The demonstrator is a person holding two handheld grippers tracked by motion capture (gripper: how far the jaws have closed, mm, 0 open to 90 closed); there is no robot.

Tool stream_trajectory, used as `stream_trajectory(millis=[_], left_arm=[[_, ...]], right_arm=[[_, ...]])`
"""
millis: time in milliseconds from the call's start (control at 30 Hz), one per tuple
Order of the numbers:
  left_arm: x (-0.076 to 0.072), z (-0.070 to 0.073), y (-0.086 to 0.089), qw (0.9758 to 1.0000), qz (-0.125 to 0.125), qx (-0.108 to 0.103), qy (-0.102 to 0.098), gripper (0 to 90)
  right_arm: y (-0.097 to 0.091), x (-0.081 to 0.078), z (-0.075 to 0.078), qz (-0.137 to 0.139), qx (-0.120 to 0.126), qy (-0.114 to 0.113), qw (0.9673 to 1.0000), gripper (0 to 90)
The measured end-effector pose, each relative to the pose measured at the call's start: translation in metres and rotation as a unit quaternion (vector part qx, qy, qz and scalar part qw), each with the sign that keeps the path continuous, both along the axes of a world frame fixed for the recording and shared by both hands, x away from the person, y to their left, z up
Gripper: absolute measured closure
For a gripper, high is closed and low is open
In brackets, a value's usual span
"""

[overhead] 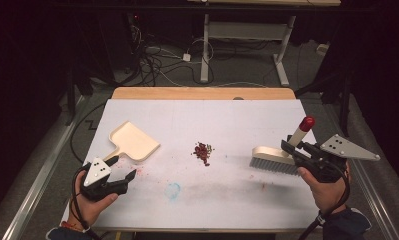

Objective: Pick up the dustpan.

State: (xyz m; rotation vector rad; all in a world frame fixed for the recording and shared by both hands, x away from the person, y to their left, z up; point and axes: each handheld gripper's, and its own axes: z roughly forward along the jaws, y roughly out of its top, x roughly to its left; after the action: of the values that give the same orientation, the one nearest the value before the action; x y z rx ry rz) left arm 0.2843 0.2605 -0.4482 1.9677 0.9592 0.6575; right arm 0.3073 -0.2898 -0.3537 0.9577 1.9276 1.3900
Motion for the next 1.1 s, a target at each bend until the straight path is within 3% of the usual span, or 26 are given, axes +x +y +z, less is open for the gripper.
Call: stream_trajectory(millis=[233,433,467,533,600,633,700,767,800,833,900,967,1000,1100], left_arm=[[0.0,-0.002,-0.007,0.9996,-0.009,0.026,-0.003,24.7],[0.002,0.001,0.001,0.9991,-0.007,0.041,0.0,24.3],[0.006,0.003,0.006,0.9973,0.011,0.073,0.002,24.8],[0.015,0.004,0.015,0.9938,0.049,0.098,0.017,29.7],[0.027,0.004,0.03,0.9934,0.079,0.073,0.04,40.1],[0.027,0.004,0.03,0.9934,0.079,0.073,0.04,44.3],[0.041,0.003,0.042,0.989,0.107,0.086,0.055,59.4],[0.062,-0.003,0.063,0.9836,0.143,0.062,0.091,64.3],[0.067,-0.005,0.069,0.9829,0.147,0.04,0.103,64.7],[0.071,-0.008,0.074,0.9835,0.14,0.021,0.113,63.8],[0.076,-0.011,0.075,0.9829,0.133,0.03,0.124,58.6],[0.077,-0.015,0.074,0.9843,0.112,0.023,0.135,52.1],[0.076,-0.015,0.072,0.9852,0.104,0.029,0.133,48.4],[0.072,-0.013,0.069,0.9886,0.079,0.013,0.127,42.9]], right_arm=[[-0.002,0.002,-0.002,-0.01,-0.003,0.001,0.9999,70.0],[0.0,0.003,-0.003,-0.005,-0.002,0.008,1.0,70.0],[0.0,0.004,-0.003,-0.004,-0.007,0.005,1.0,70.0],[0.002,0.004,-0.003,-0.004,-0.009,0.01,0.9999,70.0],[0.003,0.004,-0.004,-0.004,-0.011,0.012,0.9999,70.0],[0.004,0.004,-0.004,-0.004,-0.014,0.013,0.9998,70.0],[0.005,0.005,-0.004,-0.002,-0.017,0.012,0.9998,70.0],[0.007,0.005,-0.005,0.0,-0.017,0.015,0.9997,70.0],[0.007,0.005,-0.005,0.0,-0.017,0.017,0.9997,70.0],[0.007,0.006,-0.005,0.0,-0.018,0.017,0.9997,70.0],[0.007,0.007,-0.006,0.0,-0.019,0.018,0.9996,70.0],[0.006,0.008,-0.007,0.001,-0.021,0.021,0.9996,70.0],[0.006,0.008,-0.007,0.001,-0.02,0.021,0.9996,70.0],[0.005,0.008,-0.007,0.002,-0.021,0.023,0.9995,70.0]])
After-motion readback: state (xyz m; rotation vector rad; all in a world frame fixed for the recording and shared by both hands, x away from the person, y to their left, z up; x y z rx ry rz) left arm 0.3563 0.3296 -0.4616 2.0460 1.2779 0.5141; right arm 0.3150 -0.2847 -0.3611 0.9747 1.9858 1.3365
